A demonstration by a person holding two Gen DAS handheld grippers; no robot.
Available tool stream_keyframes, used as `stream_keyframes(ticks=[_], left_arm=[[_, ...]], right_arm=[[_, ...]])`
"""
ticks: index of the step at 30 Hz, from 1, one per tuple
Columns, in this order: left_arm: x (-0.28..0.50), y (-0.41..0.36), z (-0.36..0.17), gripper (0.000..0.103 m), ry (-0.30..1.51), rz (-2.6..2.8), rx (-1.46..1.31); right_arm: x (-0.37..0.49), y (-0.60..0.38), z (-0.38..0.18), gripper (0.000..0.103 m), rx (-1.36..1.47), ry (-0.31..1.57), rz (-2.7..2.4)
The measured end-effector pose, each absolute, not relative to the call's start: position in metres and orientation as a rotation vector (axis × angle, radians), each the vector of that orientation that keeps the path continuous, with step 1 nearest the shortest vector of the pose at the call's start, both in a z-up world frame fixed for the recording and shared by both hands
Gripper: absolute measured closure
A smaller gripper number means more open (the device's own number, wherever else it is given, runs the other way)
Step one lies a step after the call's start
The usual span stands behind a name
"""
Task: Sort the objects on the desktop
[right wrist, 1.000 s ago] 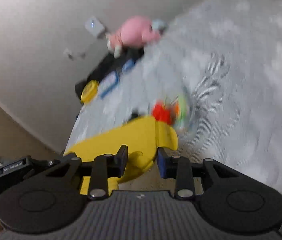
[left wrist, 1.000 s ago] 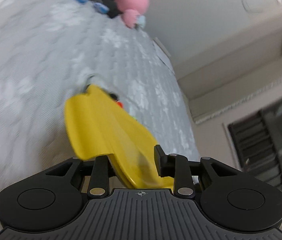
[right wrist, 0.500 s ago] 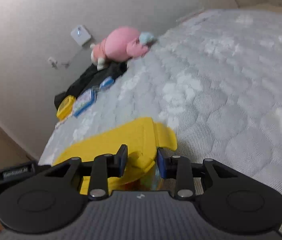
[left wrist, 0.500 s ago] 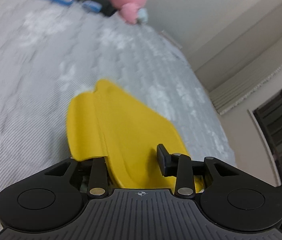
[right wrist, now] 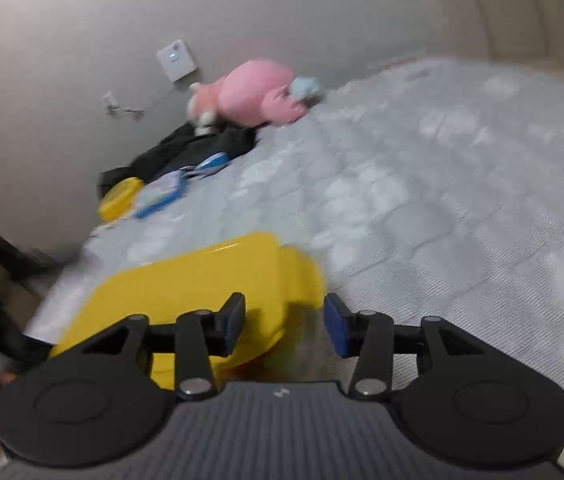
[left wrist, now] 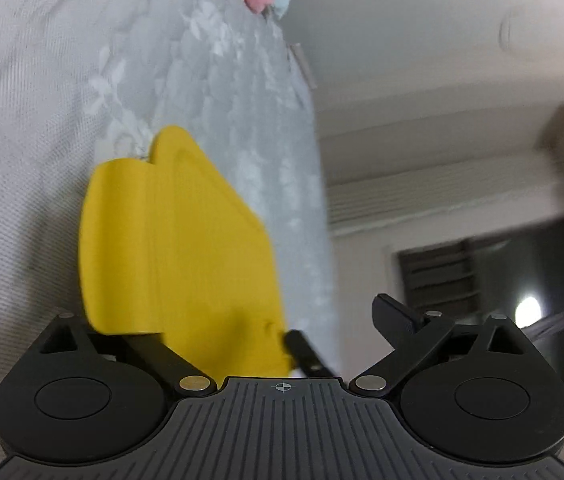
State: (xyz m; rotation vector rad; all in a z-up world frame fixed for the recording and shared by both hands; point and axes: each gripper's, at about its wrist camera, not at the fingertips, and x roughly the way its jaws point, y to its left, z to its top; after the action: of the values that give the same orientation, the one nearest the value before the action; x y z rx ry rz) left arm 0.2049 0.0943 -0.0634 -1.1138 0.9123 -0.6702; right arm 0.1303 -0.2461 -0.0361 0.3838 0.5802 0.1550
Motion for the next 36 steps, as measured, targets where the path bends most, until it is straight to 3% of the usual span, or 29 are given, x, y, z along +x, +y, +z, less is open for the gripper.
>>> stream_keyframes(ticks=[3,7,14,19,20,22,24,30,33,35,36], left_arm=[[0.204,0.106,-0.063,0.005,0.904,-0.569,-1.098],[0.196,0.118,-0.045,0.005,0.893,-0.422,-0.957],[0.184,0.126,-0.026,0.005,0.789,-0.093,-0.684],[0.191,0.126,-0.03,0.005,0.713,-0.144,-0.736],[0.194,0.117,-0.032,0.007,0.742,-0.177,-0.701],[0.197,0.096,-0.035,0.025,0.811,-0.244,-0.609],[0.195,0.079,-0.036,0.03,0.859,-0.306,-0.575],[0.179,0.052,-0.024,0.024,0.895,-0.35,-0.357],[0.178,0.065,-0.02,0.02,0.846,-0.285,-0.422],[0.178,0.074,-0.017,0.01,0.812,-0.242,-0.465],[0.178,0.08,-0.016,0.01,0.791,-0.213,-0.496]], right_arm=[[0.133,-0.257,-0.037,0.056,0.45,0.592,0.13],[0.136,-0.27,-0.04,0.046,0.497,0.609,0.079],[0.144,-0.285,-0.052,0.045,0.646,0.654,0.117],[0.15,-0.276,-0.057,0.044,0.664,0.69,0.177],[0.15,-0.273,-0.057,0.044,0.656,0.695,0.182],[0.151,-0.263,-0.056,0.048,0.582,0.693,0.174],[0.149,-0.255,-0.051,0.055,0.498,0.663,0.167],[0.152,-0.25,-0.039,0.06,0.374,0.579,0.131],[0.156,-0.25,-0.04,0.06,0.342,0.572,0.092],[0.155,-0.257,-0.04,0.056,0.4,0.585,0.091],[0.155,-0.26,-0.04,0.045,0.435,0.591,0.091]])
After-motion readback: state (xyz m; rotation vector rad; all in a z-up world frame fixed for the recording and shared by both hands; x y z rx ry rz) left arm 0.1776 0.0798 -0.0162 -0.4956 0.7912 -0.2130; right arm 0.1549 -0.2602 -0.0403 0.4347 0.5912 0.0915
